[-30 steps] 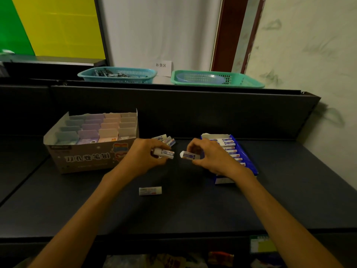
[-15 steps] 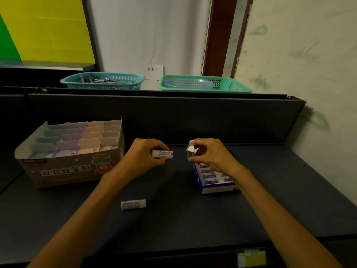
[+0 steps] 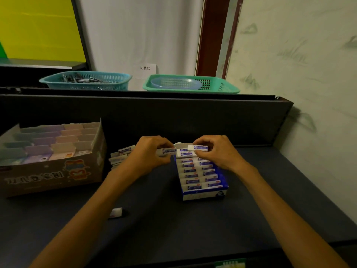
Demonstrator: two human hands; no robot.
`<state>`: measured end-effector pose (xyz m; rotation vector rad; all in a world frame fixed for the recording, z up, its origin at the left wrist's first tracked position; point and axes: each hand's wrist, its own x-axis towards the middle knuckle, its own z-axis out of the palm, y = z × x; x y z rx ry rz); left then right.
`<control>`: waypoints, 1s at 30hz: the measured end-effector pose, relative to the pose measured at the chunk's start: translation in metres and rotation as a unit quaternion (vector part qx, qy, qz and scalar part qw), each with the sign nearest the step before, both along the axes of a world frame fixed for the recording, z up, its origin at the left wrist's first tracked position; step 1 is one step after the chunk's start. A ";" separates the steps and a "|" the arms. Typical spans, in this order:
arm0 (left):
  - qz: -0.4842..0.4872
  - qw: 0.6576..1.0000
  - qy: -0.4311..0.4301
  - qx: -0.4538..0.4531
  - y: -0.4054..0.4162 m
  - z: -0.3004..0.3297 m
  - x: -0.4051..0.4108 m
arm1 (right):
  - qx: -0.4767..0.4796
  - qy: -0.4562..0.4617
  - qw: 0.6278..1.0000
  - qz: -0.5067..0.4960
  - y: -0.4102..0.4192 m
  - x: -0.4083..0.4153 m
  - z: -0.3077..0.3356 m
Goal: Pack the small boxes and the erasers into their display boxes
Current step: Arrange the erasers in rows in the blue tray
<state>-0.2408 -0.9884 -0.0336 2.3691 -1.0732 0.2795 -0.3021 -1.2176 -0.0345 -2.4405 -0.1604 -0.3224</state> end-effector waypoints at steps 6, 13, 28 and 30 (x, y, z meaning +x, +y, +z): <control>0.020 1.000 -0.008 0.005 -0.030 -0.004 0.002 | -0.006 -0.003 1.000 0.010 -0.025 0.002 -0.002; 0.025 0.999 -0.015 0.029 -0.054 -0.016 0.008 | -0.055 0.007 0.998 0.034 -0.045 0.019 -0.012; 0.044 0.987 -0.031 0.154 -0.072 -0.026 0.007 | -0.188 0.049 0.979 0.056 -0.049 0.036 -0.029; 0.044 0.985 -0.031 0.165 -0.072 -0.027 0.007 | -0.196 0.048 0.978 0.055 -0.049 0.036 -0.030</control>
